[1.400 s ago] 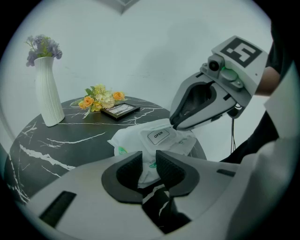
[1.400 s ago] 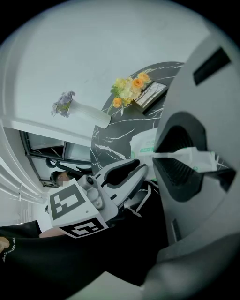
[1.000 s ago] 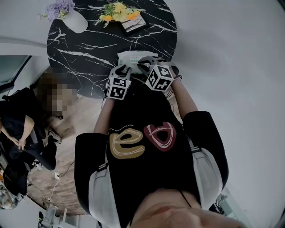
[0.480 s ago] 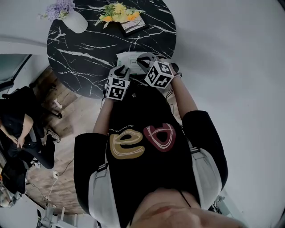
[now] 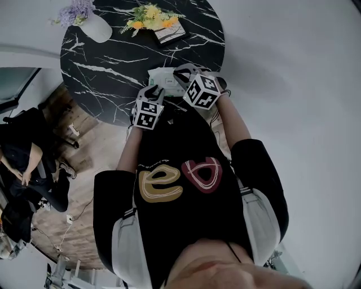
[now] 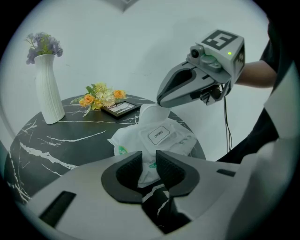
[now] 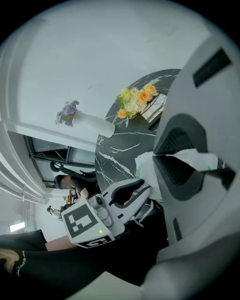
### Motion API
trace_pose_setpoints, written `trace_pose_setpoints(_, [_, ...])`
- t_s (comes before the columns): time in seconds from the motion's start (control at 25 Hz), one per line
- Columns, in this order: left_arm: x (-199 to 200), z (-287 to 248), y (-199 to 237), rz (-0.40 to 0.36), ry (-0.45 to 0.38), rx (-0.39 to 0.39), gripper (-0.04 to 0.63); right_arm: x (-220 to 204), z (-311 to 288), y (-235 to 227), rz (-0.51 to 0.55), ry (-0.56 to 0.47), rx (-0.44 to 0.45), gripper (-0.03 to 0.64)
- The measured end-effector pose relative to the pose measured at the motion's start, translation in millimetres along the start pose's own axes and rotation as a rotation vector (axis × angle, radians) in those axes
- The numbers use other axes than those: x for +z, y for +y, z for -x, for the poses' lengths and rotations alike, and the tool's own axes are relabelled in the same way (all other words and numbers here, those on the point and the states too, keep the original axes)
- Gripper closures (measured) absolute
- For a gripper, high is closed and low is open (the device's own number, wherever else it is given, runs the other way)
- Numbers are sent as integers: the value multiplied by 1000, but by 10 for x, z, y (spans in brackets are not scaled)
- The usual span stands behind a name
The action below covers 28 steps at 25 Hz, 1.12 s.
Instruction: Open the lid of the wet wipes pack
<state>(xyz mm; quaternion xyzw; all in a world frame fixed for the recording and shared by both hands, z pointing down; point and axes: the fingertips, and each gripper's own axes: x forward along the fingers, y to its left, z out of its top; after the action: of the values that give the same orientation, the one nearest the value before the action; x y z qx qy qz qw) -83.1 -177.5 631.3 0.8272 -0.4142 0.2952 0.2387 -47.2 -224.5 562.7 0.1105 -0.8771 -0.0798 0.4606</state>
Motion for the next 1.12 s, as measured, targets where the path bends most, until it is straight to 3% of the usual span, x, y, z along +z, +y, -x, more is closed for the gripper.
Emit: trace_pose_setpoints(1.12, [14,-16,17,8,0,-12,494,-144,-291,-453,-186,-22,78,578])
